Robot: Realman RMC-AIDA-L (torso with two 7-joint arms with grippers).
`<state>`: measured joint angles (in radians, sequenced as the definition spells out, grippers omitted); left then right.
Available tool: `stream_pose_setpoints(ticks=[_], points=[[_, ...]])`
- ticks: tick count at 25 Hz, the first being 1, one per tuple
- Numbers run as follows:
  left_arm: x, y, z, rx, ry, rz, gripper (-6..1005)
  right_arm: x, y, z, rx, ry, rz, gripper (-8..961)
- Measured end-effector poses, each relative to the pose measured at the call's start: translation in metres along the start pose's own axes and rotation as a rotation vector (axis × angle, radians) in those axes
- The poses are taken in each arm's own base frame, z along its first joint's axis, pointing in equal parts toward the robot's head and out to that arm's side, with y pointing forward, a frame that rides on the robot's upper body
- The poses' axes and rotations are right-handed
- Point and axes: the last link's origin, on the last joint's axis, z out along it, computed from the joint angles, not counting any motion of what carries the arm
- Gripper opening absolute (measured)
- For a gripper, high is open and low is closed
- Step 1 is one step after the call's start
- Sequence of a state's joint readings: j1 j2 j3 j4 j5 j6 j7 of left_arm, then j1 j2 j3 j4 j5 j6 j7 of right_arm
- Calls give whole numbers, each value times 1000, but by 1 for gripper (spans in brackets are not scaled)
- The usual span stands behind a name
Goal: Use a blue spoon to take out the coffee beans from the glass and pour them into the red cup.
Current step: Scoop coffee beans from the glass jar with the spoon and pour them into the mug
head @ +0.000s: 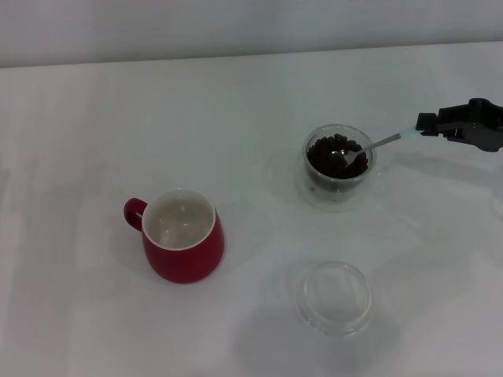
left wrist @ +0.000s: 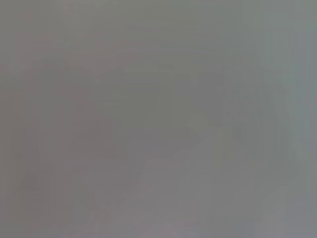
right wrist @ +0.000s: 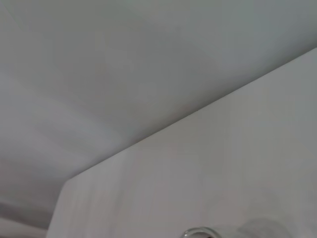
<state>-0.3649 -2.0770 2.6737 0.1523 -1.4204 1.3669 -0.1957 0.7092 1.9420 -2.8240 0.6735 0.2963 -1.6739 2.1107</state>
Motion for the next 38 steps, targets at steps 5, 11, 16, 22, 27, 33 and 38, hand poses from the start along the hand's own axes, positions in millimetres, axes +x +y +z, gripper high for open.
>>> stream_pose_setpoints(ticks=[5,11,16,22,27,33,38], points=[[0,1,1,-2,2,0,892,1,0,1,-12,5,7,175],[1,2,2,-5,4,-1,891,-1,3,3,-51,14,37,177],[1,2,2,-5,3,-2,892,-3,1,3,-59,11,76,178],[0,0,1,-1,0,-1,891,-2,-4,-1,-47,-17,115,179],[0,-2,1,0,-5,4,892,-2,-1,-6,-106,-39,130,180],[0,-2,3,-7,-6,-7,892,5,11,0,-194,-19,123,182],[0,0,3,-11,-7,-9,892,12,27,17,-266,24,103,183]])
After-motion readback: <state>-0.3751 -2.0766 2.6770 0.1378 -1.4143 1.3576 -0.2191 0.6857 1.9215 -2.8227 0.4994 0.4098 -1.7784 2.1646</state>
